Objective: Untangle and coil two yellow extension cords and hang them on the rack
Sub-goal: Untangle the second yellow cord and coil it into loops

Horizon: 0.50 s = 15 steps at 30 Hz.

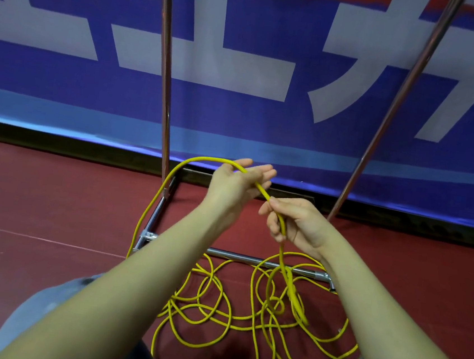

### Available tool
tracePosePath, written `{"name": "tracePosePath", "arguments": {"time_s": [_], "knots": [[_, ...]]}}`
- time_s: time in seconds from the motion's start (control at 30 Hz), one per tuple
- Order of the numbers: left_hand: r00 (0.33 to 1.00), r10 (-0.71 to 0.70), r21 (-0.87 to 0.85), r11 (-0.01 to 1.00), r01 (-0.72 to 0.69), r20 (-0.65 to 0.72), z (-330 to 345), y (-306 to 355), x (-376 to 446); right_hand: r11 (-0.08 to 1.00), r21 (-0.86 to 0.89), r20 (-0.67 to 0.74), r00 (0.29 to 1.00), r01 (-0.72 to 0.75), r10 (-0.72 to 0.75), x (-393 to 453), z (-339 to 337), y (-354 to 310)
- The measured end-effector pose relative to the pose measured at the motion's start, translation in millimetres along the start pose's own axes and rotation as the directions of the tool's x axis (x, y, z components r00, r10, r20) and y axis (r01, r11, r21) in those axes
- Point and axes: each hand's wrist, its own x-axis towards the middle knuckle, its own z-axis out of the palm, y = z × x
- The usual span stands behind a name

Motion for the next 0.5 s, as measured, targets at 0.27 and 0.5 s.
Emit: {"name": "tracePosePath", "arguments": {"time_s": [0.27, 0.5], "knots": [[0.987, 0.101, -0.111, 0.987, -0.116, -0.126, -5.6, 22.0, 13.6, 0.997, 0.005, 0.065, 0.995, -0.080, 0.079, -2.7, -1.8, 1.4], [0.973, 0.020, -0.215, 0.974, -0.071, -0.231, -28.9, 28.0, 27.1, 0.990, -0.112, 0.037, 0.995, -0.088, 0.092, -6.4, -4.9, 6.6]]}}
